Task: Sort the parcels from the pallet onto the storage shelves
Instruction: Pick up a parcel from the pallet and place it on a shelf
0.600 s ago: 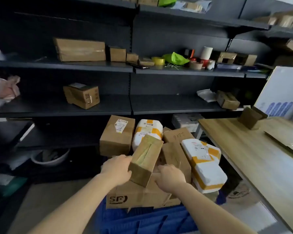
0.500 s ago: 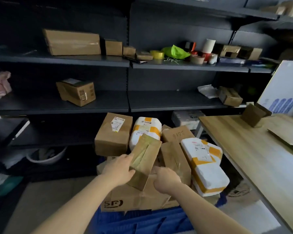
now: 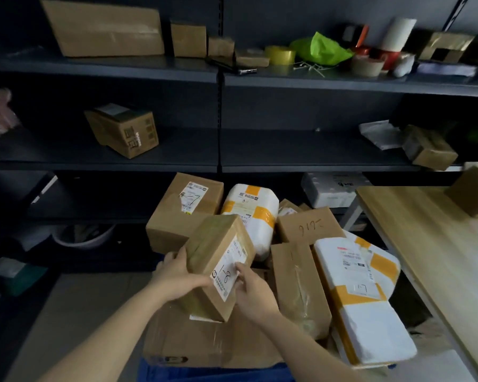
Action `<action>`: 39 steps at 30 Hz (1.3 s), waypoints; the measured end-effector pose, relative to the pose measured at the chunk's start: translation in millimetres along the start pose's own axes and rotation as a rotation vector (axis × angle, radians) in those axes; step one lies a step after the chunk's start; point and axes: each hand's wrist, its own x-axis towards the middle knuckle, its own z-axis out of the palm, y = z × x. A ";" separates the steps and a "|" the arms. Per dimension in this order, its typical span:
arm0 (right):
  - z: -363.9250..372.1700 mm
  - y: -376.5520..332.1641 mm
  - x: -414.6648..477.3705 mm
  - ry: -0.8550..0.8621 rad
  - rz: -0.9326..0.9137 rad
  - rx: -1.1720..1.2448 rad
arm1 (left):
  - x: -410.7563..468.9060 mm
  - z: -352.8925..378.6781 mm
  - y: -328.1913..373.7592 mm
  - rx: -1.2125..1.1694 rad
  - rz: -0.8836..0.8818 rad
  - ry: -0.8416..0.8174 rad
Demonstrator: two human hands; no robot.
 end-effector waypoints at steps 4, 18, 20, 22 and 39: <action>14.2 -5.0 15.2 0.014 0.082 0.143 | 3.4 -16.3 -27.0 -0.396 -0.016 -0.112; 46.5 -35.8 3.1 -0.118 0.257 0.900 | -27.6 -7.7 -76.5 -1.112 0.000 -0.126; 47.6 -45.5 0.7 -0.126 0.195 0.908 | -36.2 -10.5 -82.6 -1.146 0.016 -0.070; 46.7 -58.3 -3.4 -0.144 0.126 0.898 | -49.8 -16.5 -87.0 -1.173 0.051 -0.019; 94.6 -195.2 -113.2 -0.563 -0.351 0.739 | -254.2 -35.0 -139.4 -1.233 0.144 0.814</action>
